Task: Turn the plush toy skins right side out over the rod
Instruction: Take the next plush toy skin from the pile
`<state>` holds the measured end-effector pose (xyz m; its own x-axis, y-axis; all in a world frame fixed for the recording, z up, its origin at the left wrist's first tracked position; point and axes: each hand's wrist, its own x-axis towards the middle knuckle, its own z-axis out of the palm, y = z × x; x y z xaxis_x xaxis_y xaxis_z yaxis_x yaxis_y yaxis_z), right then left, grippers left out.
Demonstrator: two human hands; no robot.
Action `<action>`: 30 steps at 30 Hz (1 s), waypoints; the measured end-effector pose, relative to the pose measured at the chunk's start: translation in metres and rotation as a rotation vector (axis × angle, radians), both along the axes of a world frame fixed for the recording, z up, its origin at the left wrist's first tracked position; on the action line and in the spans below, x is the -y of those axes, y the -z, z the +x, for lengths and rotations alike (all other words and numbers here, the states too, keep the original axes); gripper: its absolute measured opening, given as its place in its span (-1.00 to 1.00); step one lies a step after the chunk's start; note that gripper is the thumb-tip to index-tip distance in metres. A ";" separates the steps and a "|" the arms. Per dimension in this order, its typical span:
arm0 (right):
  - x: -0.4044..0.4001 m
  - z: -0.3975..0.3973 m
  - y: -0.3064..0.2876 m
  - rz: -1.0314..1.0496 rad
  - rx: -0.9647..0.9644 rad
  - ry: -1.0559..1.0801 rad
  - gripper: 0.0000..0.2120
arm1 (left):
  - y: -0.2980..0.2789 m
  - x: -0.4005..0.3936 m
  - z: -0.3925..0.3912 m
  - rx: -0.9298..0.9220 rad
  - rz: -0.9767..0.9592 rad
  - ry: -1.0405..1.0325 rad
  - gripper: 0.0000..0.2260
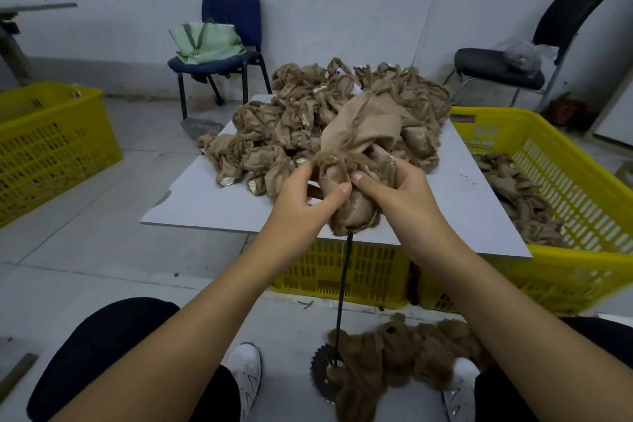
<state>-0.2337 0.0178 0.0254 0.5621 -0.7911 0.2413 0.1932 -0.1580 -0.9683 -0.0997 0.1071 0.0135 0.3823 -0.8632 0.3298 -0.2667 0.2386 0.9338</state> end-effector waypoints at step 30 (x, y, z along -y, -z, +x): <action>-0.025 -0.003 0.031 -0.064 -0.110 -0.077 -0.88 | 0.039 -0.017 -0.021 0.753 0.373 0.111 -0.91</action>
